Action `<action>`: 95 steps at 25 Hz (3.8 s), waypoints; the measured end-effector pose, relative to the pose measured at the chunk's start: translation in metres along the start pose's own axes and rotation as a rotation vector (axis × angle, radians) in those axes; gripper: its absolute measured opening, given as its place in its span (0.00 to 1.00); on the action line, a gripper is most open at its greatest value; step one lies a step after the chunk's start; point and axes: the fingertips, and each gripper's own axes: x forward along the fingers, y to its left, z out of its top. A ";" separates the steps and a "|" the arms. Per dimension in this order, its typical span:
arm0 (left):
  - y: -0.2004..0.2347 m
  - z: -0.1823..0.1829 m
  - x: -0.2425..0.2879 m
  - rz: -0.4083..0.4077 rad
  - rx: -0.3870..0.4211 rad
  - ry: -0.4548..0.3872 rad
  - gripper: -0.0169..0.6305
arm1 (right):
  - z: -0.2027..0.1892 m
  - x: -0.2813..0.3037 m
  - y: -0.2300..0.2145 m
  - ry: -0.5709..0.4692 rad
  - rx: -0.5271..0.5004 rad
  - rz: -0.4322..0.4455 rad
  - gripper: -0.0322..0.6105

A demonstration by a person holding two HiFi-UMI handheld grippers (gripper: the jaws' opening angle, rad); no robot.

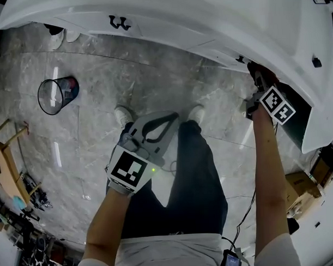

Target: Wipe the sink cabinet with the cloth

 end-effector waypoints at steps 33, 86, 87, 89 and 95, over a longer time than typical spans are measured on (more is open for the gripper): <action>0.066 -0.021 -0.047 0.047 0.013 -0.014 0.04 | -0.035 0.067 0.112 0.023 0.009 0.058 0.20; -0.032 -0.013 0.067 0.029 0.103 0.065 0.04 | -0.061 0.058 -0.033 0.013 0.150 0.133 0.20; -0.032 -0.013 0.065 0.030 0.101 0.064 0.04 | -0.059 0.056 -0.031 0.010 0.146 0.132 0.20; -0.032 -0.013 0.062 0.029 0.098 0.064 0.04 | -0.053 0.051 -0.027 0.001 0.139 0.132 0.20; -0.038 -0.013 0.056 0.014 0.090 0.059 0.04 | -0.033 0.034 -0.013 -0.030 0.116 0.159 0.20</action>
